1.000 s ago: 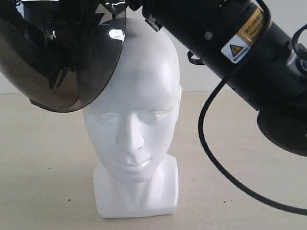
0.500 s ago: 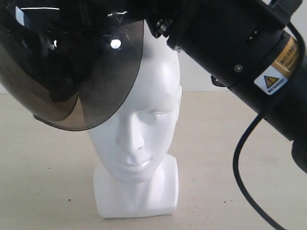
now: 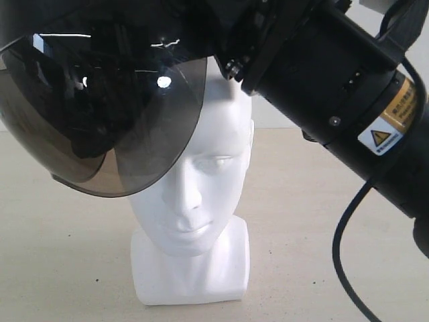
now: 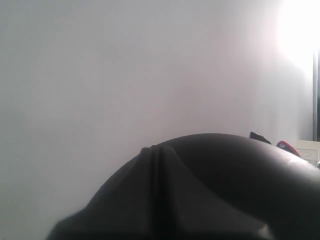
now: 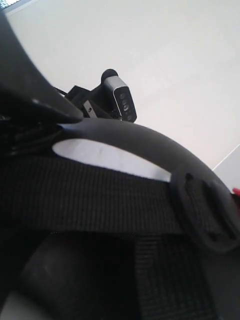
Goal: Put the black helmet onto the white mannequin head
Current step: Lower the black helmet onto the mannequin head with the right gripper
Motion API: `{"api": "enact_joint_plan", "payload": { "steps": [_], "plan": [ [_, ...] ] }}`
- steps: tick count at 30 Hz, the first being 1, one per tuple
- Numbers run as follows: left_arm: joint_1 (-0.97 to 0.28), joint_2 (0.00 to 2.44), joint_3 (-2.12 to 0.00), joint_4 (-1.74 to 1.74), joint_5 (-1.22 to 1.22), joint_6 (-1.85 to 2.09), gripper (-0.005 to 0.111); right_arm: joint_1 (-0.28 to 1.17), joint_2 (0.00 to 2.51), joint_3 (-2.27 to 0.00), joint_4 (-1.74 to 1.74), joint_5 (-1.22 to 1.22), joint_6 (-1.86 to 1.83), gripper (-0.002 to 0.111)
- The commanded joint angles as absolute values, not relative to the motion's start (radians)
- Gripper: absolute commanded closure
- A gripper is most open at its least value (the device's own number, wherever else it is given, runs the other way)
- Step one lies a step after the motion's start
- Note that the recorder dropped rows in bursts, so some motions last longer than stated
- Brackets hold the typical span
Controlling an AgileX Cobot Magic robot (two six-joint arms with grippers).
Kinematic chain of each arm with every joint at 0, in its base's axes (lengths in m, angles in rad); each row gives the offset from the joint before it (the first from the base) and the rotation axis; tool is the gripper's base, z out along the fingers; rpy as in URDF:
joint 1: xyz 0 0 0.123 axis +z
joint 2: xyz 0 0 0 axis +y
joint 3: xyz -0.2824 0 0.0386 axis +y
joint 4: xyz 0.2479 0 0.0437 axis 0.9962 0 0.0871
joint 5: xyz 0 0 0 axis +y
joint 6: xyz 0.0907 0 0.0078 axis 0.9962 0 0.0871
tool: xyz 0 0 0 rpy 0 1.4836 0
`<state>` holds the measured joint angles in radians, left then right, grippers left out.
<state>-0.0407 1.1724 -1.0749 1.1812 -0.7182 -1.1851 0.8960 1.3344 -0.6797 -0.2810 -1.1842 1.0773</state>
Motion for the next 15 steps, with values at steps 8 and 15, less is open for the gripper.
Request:
{"api": "enact_joint_plan", "payload": {
  "steps": [8, 15],
  "plan": [
    [-0.046, 1.184, -1.07, 1.305, -0.776, -1.241, 0.102, 0.891, 1.242, -0.622, -0.214, -1.221, 0.964, 0.108],
    [-0.046, 1.215, -1.07, 1.309, -0.818, -1.268, 0.102, 0.891, 1.193, -0.558, -0.158, -1.221, 0.921, 0.108]
  ]
}}
